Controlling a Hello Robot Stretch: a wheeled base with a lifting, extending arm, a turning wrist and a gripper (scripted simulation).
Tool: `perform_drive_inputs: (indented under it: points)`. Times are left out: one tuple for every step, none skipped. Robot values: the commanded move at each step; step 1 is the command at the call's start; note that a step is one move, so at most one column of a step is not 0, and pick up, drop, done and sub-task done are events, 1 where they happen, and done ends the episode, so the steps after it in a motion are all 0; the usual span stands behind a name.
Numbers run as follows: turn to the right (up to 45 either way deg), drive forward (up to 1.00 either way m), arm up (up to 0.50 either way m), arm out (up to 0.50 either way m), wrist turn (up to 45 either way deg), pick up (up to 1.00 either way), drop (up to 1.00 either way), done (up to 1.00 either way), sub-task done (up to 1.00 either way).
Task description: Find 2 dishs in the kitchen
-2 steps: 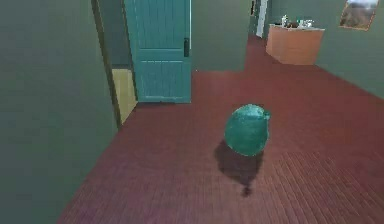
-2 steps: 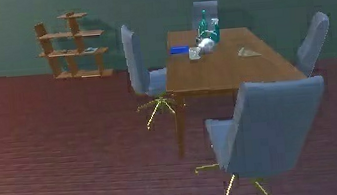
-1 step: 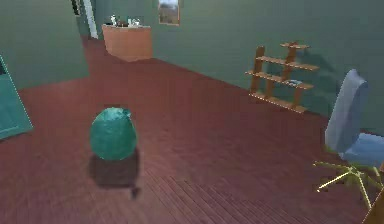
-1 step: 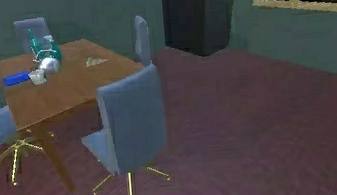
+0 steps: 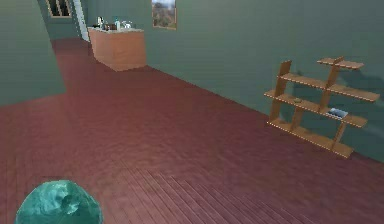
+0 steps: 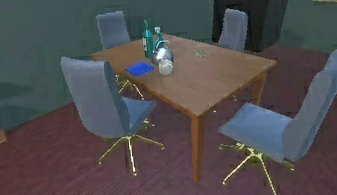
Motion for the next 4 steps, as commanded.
perform_drive_inputs:
  points:
    - [3.0,0.0,0.0,0.0,0.0,0.0,0.0,0.0,0.0]
    - [0.0,1.0,0.0,0.0,0.0,0.0,0.0,0.0,0.0]
    - [3.0,0.0,0.0,0.0,0.0,0.0,0.0,0.0,0.0]
    - [0.0,0.1,0.0,0.0,0.0,0.0,0.0,0.0,0.0]
